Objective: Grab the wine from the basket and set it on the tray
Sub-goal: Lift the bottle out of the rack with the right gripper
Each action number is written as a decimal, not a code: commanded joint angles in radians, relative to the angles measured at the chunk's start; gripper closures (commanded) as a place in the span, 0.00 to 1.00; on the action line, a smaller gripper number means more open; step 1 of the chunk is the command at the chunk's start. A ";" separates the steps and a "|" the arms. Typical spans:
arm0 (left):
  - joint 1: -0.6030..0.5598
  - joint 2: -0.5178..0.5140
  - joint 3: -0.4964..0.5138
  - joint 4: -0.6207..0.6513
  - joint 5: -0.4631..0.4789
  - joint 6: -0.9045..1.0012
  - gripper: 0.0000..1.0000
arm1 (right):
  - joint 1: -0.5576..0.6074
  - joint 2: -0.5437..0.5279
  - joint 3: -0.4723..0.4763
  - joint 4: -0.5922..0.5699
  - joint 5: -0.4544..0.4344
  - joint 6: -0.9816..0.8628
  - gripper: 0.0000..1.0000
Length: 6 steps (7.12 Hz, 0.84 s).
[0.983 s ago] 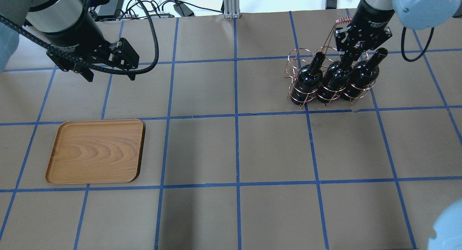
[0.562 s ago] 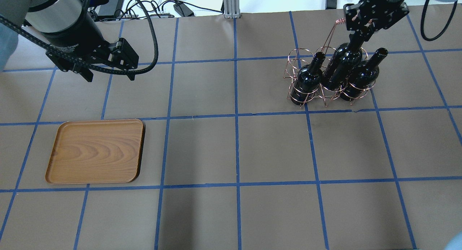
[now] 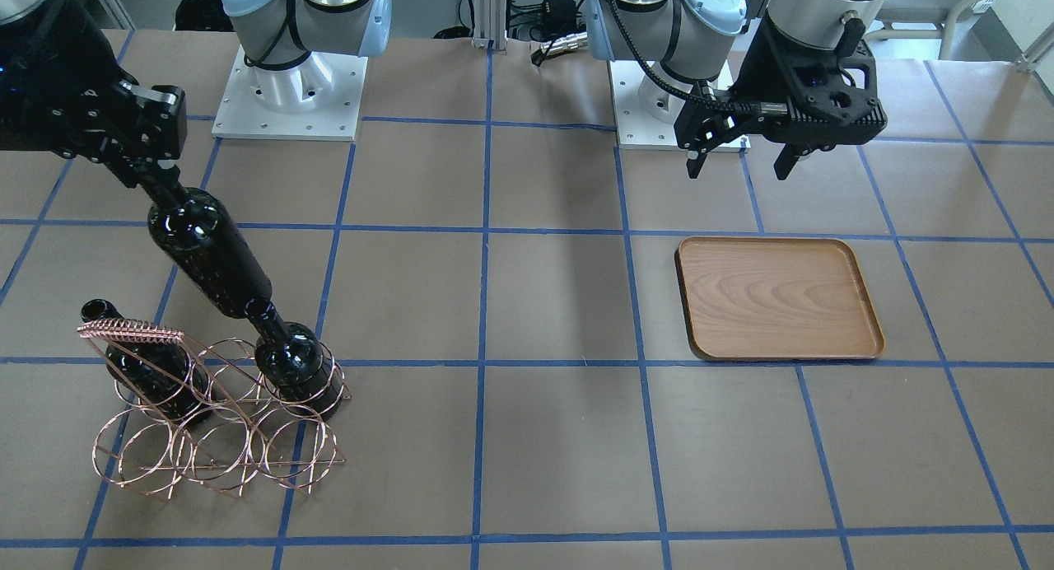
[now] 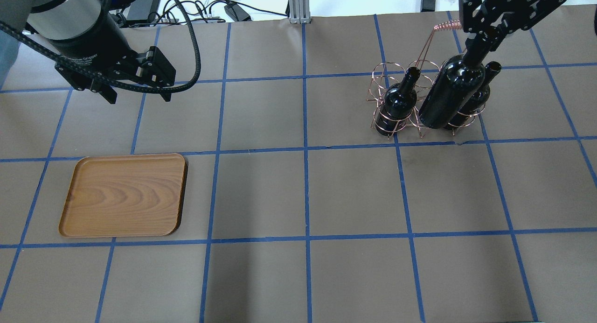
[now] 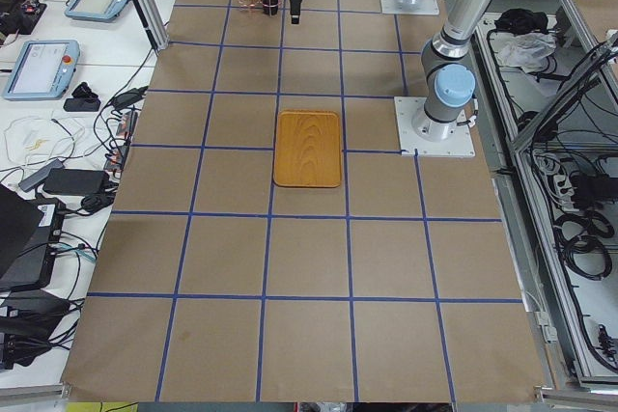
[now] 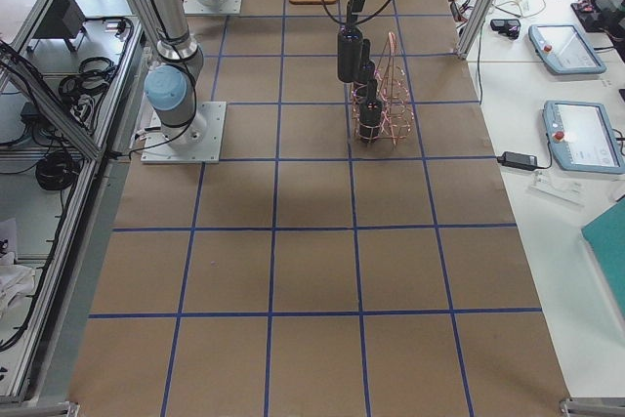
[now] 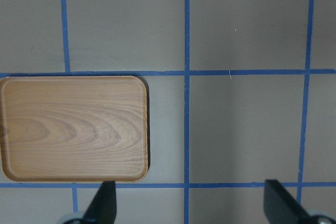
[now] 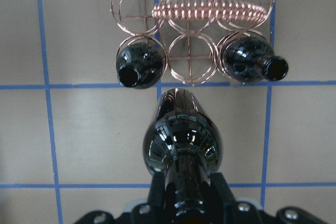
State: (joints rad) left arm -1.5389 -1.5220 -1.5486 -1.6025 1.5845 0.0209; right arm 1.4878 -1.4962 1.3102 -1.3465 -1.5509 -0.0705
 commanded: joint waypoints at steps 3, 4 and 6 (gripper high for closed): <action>0.058 0.003 0.018 -0.005 0.000 0.085 0.00 | 0.331 0.011 0.176 -0.185 0.002 0.509 0.81; 0.071 0.005 0.019 -0.005 0.000 0.105 0.00 | 0.420 0.060 0.175 -0.280 0.003 0.655 0.81; 0.075 0.006 0.018 -0.022 0.000 0.108 0.00 | 0.584 0.166 0.159 -0.400 -0.001 0.883 0.82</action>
State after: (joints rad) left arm -1.4664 -1.5171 -1.5303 -1.6138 1.5846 0.1243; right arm 1.9775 -1.3913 1.4771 -1.6748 -1.5504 0.6755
